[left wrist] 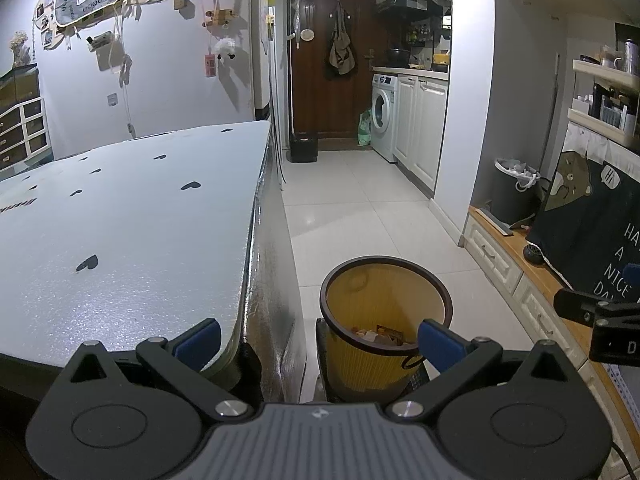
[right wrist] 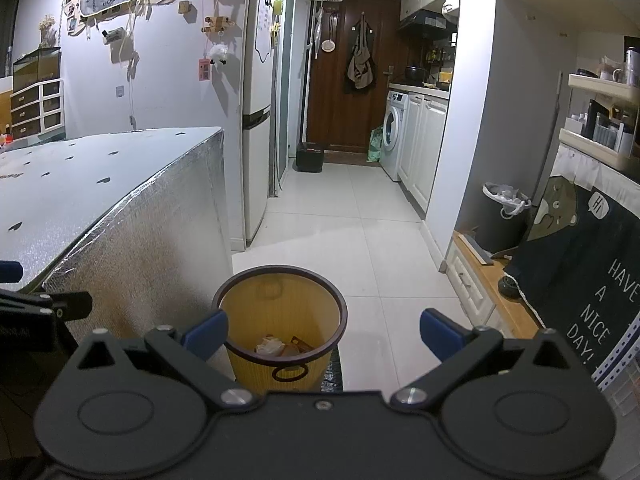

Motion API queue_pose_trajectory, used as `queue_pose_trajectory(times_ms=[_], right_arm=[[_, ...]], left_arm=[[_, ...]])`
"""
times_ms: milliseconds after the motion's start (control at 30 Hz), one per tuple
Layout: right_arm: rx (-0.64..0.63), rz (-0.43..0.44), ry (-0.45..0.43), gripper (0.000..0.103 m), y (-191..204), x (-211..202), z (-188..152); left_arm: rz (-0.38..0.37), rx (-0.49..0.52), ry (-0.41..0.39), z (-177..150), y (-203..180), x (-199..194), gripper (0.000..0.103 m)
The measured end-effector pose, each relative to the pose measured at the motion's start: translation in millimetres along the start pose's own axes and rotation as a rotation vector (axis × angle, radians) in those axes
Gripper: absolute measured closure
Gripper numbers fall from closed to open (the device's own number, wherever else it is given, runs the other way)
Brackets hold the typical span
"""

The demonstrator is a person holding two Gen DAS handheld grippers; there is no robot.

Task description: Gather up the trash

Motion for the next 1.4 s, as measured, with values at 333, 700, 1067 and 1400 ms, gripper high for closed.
queue_pose_trajectory(times_ms=[333, 700, 1067, 1400], right_arm=[[-0.005, -0.006, 0.0, 0.0, -0.7, -0.7, 0.5], [-0.009, -0.009, 0.0, 0.0, -1.3, -1.4, 0.5], [-0.008, -0.013, 0.001, 0.0, -3.1, -0.9, 0.4], [-0.014, -0.012, -0.002, 0.0, -2.5, -1.6, 0.0]], left_arm=[[0.002, 0.003, -0.002, 2.1, 2.1, -1.7, 0.0], [0.003, 0.005, -0.001, 2.0, 1.1, -1.8, 0.0], [0.003, 0.005, 0.001, 1.5, 0.1, -1.2, 0.0], [0.002, 0.003, 0.0, 1.4, -0.3, -1.7, 0.0]])
Point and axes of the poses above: each gripper's, at about its wrist camera, not at the fingertips, and x roughly the way its jaws point, y to its left, z to its top, the point moved 1 cm from there along x, roughly the way its jaws point, and after that the axes turned 4 degrees about -x, right-handed, at the moved point
